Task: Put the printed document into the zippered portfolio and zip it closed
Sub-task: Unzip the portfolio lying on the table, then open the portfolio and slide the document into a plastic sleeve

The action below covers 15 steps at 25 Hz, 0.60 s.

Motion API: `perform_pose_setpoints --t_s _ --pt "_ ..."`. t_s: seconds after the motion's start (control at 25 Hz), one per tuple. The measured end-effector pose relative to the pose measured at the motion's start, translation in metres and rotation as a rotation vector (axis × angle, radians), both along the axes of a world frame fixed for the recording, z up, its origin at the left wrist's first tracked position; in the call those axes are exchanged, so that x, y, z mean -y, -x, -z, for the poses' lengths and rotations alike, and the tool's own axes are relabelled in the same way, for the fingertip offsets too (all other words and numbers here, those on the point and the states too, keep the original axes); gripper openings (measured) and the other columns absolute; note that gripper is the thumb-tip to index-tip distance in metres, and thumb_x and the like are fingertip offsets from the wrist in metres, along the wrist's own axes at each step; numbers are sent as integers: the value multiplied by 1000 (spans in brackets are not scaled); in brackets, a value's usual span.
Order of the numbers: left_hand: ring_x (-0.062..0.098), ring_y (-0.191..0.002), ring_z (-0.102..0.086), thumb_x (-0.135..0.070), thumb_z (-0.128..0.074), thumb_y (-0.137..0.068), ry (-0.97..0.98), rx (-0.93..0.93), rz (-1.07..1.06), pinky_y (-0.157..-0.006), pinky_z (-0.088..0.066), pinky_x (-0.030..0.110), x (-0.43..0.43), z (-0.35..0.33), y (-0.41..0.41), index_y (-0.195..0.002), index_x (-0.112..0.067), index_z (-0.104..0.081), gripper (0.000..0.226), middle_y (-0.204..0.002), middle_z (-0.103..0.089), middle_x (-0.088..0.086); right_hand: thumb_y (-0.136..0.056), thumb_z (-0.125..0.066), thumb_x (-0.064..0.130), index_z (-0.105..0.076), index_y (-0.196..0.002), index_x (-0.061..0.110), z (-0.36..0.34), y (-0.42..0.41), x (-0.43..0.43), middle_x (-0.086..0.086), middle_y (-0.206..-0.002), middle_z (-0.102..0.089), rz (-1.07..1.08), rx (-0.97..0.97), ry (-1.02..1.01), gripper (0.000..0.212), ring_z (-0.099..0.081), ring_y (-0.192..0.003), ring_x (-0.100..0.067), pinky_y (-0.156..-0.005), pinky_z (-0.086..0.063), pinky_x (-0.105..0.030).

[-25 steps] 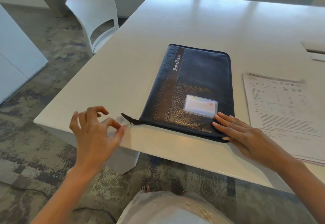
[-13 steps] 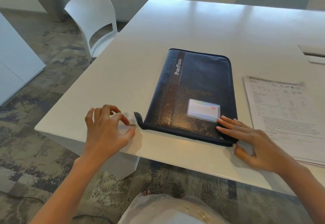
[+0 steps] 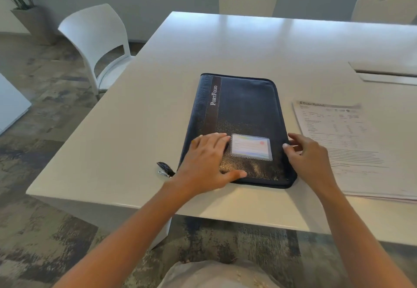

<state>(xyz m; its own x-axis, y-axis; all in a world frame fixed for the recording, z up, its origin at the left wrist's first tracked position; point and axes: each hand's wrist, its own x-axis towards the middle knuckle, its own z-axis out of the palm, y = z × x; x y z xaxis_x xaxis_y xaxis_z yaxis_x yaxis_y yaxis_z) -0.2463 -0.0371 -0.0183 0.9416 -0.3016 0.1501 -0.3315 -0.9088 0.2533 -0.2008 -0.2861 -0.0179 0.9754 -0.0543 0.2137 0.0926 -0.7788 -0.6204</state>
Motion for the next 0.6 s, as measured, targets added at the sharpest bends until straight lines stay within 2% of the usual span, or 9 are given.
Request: perform_pose_setpoints --t_s 0.12,0.28,0.44,0.6 --pt "18 -147 -13 -87 -32 -75 -67 -61 95 -119 -9 51 15 5 -9 -152 -14 -21 106 -159 -22 2 -89 -62 20 -64 -122 13 -2 -2 -5 -9 -106 -73 63 -22 -52 33 -59 -80 -14 -79 -43 -25" --pt "20 -149 0 -87 -35 -74 -135 -88 183 -119 0 54 25 10 -13 -154 -15 -13 110 -163 -7 3 -91 -62 26 -62 -124 16 -4 -1 -12 -9 -114 -70 108 -65 -133 35 -65 -101 -24 -80 -47 -27" --pt "21 -149 -3 -80 -41 -79 -76 -62 205 -119 -1 55 29 5 -12 -153 -19 -14 100 -163 -10 1 -91 -61 27 -64 -119 21 -20 2 -13 -3 -111 -70 161 -66 -287 29 -61 -98 -17 -68 -44 -14" --pt "20 -146 -18 -68 -50 -86 150 69 209 -120 -12 49 26 -13 -5 -151 -20 -26 85 -159 -24 0 -93 -59 27 -68 -112 24 -61 8 -22 14 -97 -69 138 12 -572 22 -65 -96 -12 -68 -48 -17"
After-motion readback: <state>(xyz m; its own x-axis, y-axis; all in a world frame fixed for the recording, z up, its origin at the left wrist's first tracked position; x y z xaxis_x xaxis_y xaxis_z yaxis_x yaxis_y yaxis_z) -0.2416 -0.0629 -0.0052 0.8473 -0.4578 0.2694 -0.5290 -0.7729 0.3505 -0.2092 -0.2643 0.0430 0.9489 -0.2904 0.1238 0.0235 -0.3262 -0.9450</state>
